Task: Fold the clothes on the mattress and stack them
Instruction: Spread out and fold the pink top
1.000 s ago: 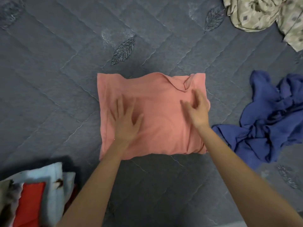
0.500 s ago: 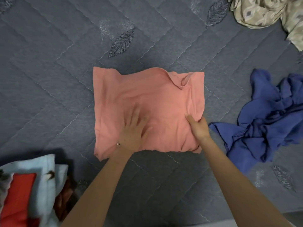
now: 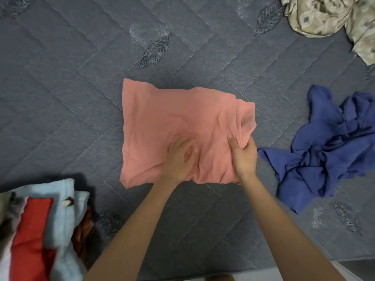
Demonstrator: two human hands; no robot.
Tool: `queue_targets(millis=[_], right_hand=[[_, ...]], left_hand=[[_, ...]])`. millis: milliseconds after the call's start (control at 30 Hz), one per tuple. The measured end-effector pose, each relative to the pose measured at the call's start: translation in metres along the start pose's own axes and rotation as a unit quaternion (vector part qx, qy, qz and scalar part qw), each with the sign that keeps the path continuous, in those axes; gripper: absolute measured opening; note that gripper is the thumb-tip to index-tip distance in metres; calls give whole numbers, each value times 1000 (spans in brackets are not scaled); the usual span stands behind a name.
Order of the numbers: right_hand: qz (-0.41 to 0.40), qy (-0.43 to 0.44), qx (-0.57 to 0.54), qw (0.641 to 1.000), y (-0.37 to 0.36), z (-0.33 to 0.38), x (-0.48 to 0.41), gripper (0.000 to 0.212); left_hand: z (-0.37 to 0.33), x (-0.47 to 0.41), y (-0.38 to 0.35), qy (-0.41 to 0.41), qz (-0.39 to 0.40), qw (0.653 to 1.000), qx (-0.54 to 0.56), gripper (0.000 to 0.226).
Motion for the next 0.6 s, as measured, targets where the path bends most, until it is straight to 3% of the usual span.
queue_targets(millis=[133,233,333,467,533,600], right_hand=[[48,75,46,995,-29,51,26,23],[83,119,74,987,-59,80,56,41],[165,138,44,976,-97,99,97,44],[361,105,22,926,-155,91,152,35],[441,79,23,894,-172,80,171,40],[468,104,37,877,-177,76,176,50]], left_hand=[[11,7,27,190,-48,952,237,19],[25,15,42,305,-53,890,336,34],[24,20,58,331,-18,863,381,47],[32,27,80,375,-76,771,509,56],[39,31,93,350,-73,819,449,67],[59,37,105,343,-76,859,372,62]])
Point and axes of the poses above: each hand's wrist, its own x-axis away from the middle knuckle, its own y-axis out of the back of the hand, z = x × y, the point moved 9 cm from there along -x, towards the middle knuckle, and after that the axes turned 11 degrees about -z, right-handed, at the moved point
